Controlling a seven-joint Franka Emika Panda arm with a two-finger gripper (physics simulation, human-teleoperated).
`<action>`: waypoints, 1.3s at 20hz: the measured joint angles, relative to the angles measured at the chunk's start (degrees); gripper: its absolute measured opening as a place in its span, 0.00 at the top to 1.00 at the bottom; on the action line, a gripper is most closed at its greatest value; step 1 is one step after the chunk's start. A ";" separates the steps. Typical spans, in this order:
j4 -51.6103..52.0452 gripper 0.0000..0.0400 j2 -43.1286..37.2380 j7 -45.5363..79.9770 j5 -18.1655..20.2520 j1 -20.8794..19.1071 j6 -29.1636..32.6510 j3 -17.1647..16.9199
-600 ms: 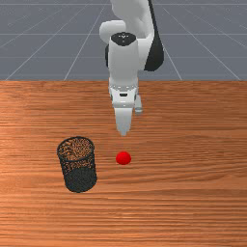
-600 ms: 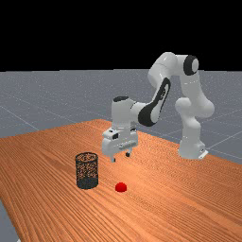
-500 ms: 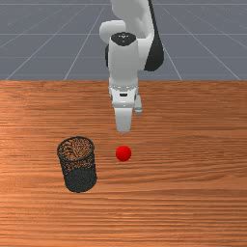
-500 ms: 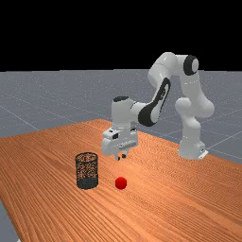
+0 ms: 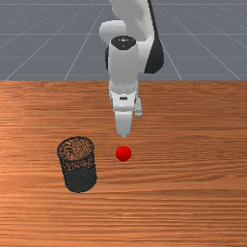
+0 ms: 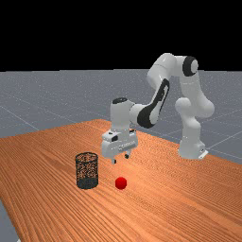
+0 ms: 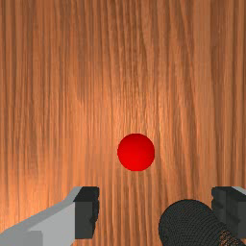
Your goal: Put the ball into the container
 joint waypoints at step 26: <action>8.45 0.30 0.69 -0.45 -0.37 -0.32 5.15 -0.20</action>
